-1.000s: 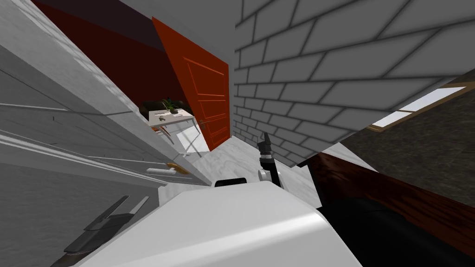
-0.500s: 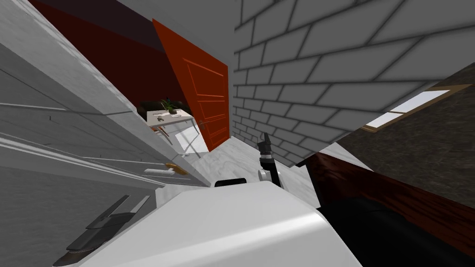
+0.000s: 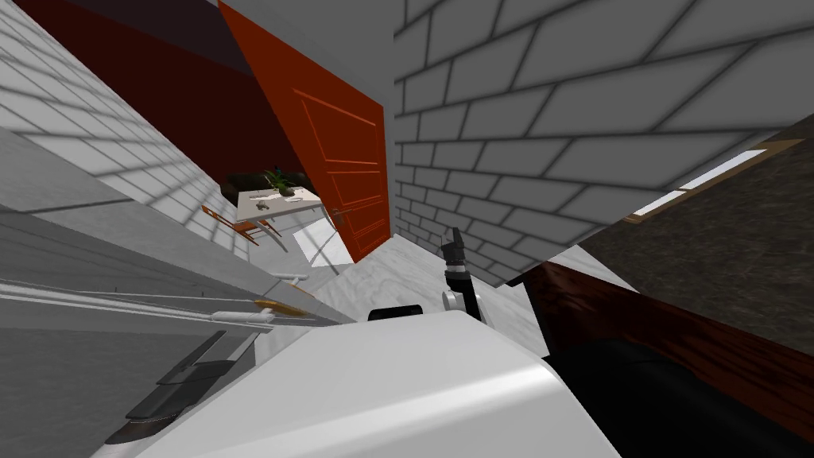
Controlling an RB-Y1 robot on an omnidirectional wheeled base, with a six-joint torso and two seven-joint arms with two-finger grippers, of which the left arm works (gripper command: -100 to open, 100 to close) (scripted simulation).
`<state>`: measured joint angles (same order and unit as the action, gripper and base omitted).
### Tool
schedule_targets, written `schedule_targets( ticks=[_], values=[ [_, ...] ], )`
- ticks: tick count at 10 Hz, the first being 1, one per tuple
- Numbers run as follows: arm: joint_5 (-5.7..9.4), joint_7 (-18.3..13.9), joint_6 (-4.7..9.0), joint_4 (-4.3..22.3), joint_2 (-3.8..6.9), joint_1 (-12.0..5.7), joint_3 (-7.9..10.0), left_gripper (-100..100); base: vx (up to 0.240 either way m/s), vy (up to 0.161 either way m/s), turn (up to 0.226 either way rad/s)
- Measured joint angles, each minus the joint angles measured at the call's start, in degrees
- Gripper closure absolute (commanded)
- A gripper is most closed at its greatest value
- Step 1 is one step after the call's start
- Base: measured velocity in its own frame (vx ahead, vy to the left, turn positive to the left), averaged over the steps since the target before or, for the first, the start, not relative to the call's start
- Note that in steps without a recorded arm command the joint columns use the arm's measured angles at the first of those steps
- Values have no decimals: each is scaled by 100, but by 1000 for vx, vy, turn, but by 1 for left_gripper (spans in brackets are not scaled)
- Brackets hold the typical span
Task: Pull the door open
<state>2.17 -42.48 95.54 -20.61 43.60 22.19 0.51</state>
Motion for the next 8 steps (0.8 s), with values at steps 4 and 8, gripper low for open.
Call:
schedule_targets(
  ticks=[4,8],
  values=[
    [41,-74,-213,8,61,-54,39,100,79,10,-10],
    [46,-57,-209,7,73,-80,48,100,-11,-3,-7]
  ],
)
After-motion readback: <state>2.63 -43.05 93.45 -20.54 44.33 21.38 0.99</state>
